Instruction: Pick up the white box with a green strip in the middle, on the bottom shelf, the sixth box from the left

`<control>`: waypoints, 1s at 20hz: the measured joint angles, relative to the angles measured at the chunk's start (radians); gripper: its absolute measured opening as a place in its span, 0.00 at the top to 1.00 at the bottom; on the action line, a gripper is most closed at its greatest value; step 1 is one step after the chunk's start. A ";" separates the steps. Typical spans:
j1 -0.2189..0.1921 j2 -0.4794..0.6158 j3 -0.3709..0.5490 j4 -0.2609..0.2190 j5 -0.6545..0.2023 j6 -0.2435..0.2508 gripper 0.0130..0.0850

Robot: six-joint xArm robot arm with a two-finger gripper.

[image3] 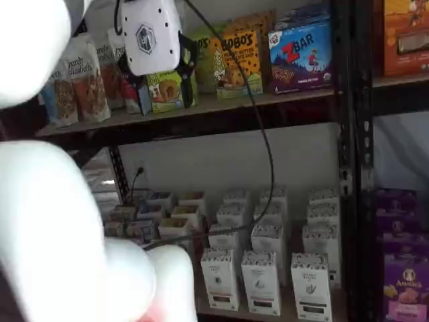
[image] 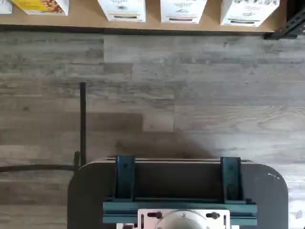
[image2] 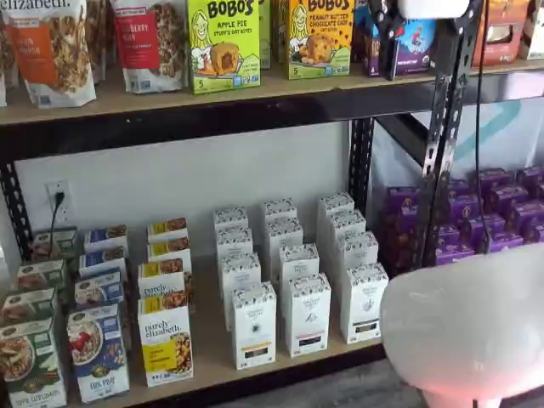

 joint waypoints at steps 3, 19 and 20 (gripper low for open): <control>0.100 0.021 -0.017 -0.108 0.036 0.048 0.00; -0.020 -0.051 0.215 -0.124 -0.181 -0.052 0.00; -0.036 -0.059 0.246 -0.119 -0.211 -0.064 0.00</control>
